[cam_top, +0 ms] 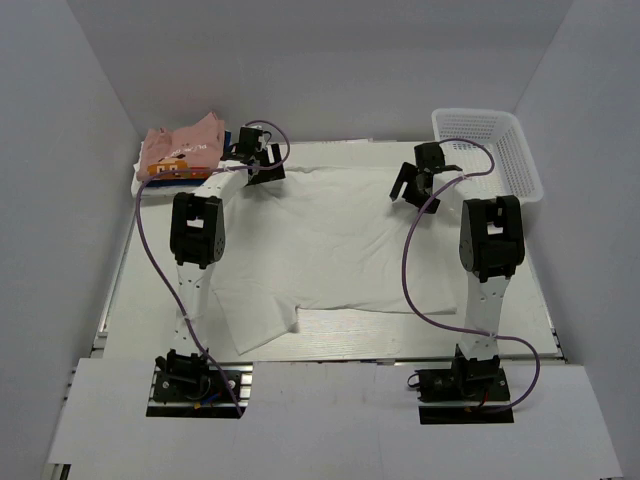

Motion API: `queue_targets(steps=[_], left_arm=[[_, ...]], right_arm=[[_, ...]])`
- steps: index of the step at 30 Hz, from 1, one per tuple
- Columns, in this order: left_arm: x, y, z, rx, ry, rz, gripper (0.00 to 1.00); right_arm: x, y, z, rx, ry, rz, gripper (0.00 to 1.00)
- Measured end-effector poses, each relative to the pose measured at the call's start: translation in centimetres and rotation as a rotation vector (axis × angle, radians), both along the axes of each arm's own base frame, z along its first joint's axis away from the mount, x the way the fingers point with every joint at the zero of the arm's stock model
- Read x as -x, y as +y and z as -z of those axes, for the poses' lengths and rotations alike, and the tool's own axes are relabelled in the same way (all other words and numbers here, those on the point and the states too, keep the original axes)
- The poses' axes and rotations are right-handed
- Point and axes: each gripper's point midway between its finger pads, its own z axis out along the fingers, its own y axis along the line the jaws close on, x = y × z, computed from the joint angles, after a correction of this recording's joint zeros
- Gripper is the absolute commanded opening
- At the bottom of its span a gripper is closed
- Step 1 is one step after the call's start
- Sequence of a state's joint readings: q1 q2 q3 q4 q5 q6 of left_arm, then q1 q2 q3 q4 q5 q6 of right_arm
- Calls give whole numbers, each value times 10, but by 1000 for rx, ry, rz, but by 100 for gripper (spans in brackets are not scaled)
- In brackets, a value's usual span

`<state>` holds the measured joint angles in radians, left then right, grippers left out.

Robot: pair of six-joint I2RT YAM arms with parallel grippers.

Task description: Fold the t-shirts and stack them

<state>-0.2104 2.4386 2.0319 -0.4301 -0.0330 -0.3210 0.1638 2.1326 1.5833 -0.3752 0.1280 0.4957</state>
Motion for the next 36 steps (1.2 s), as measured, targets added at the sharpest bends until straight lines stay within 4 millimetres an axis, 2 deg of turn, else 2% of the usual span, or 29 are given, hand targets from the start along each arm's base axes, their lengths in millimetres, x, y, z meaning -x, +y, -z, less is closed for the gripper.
queue_targets(steps=[4,7,9,12,14,16,18,21,24,28,31,36], left_arm=[[7,-2,-1,6,18,18,100],[35,3,-5,-3,67,19,100],[60,7,-16,-10,93,5,100],[116,13,-50,8,106,-31,100],[159,17,-82,63,56,-65,100],[205,21,-106,120,15,-93,100],[249,29,-114,178,-4,-131,100],[307,34,-91,239,73,-163,100],[365,34,-48,286,233,-173,100],[431,29,-15,338,444,-185,100],[460,26,-4,366,556,-199,100],[485,31,-2,341,661,-247,100]], right_arm=[[6,5,-1,3,11,-44,90],[22,9,-10,10,8,-84,90],[35,11,-26,27,-20,-108,90],[48,21,-64,48,-108,-140,90],[55,30,-89,47,-187,-158,90],[70,40,-106,34,-242,-183,90],[81,43,-111,23,-266,-191,90],[105,38,-105,13,-268,-187,90],[126,32,-97,2,-250,-174,90],[138,30,-108,-28,-285,-155,90],[142,30,-120,-53,-334,-146,90],[152,26,-124,-65,-349,-135,90]])
